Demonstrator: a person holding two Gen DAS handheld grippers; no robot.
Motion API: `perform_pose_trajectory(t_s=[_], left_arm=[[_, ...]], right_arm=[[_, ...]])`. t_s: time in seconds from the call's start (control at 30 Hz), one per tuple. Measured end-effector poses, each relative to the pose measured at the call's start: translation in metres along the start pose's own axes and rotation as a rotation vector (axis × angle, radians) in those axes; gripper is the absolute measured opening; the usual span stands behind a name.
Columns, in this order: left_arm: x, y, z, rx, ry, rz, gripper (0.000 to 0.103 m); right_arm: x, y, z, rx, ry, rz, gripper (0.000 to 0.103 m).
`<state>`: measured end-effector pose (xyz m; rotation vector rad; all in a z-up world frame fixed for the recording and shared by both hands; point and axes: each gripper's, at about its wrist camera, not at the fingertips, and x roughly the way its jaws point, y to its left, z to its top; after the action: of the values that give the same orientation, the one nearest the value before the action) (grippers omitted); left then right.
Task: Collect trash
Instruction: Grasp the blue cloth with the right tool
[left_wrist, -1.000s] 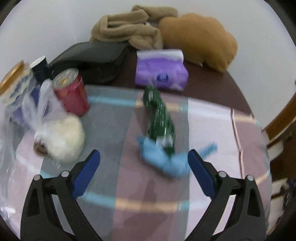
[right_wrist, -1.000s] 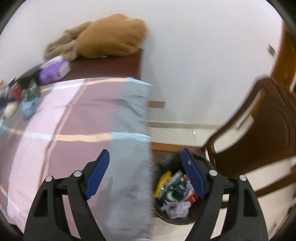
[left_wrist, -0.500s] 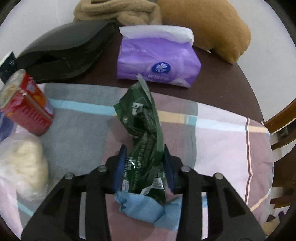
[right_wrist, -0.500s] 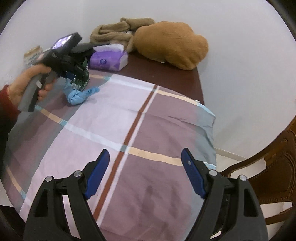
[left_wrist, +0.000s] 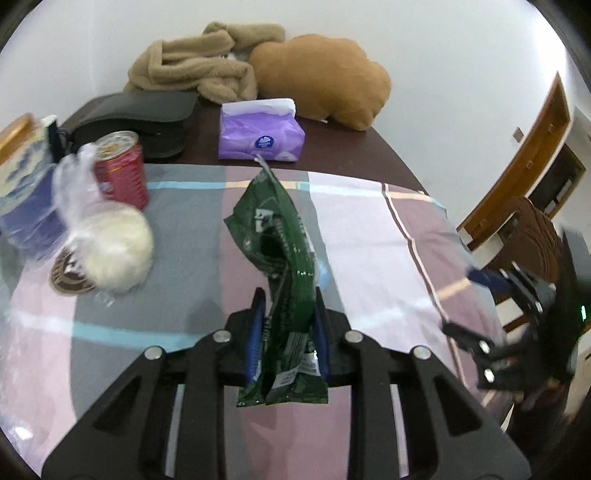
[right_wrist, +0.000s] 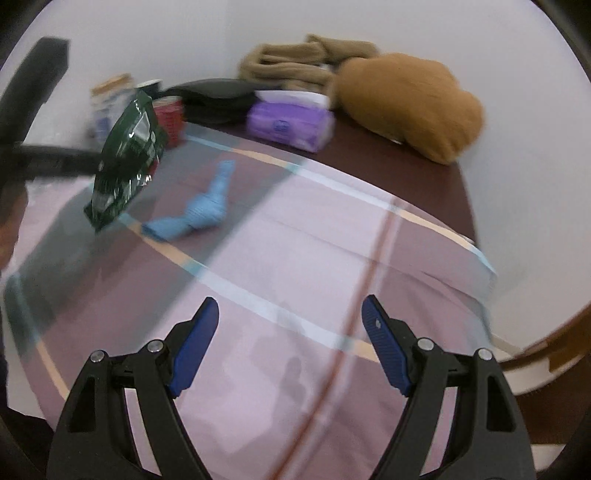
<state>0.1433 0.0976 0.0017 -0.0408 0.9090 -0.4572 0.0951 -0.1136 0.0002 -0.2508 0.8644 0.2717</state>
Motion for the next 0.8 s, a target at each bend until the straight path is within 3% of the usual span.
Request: perform_pose_trajectory(t_s=[0.1, 0.23, 0.4, 0.5, 0.63, 0.73, 0.8], left_arm=[[-0.025, 0.009, -0.018, 0.006, -0.044, -0.013, 0.025], [-0.066, 0.027, -0.044, -0.001, -0.101, 0.003, 0.024], [-0.087, 0.038, -0.062, -0.026, -0.088, 0.045, 0.025], [-0.081, 0.041, -0.065, -0.025, -0.064, 0.114, 0.026], [-0.075, 0.038, -0.068, -0.012, -0.045, 0.135, 0.026], [-0.076, 0.038, -0.069, -0.009, -0.053, 0.151, 0.026], [-0.076, 0.038, -0.069, -0.010, -0.053, 0.151, 0.026]], right_arm=[[0.015, 0.019, 0.018, -0.018, 0.004, 0.004, 0.078], [0.047, 0.032, 0.051, 0.049, 0.041, 0.078, 0.078], [0.093, 0.046, 0.078, 0.093, 0.101, 0.094, 0.078], [0.111, 0.054, 0.082, 0.094, 0.141, 0.082, 0.077], [0.121, 0.066, 0.077, 0.057, 0.184, 0.062, 0.046], [0.115, 0.069, 0.071, 0.018, 0.174, 0.061, 0.033], [0.108, 0.066, 0.065, 0.010, 0.176, 0.060, 0.031]])
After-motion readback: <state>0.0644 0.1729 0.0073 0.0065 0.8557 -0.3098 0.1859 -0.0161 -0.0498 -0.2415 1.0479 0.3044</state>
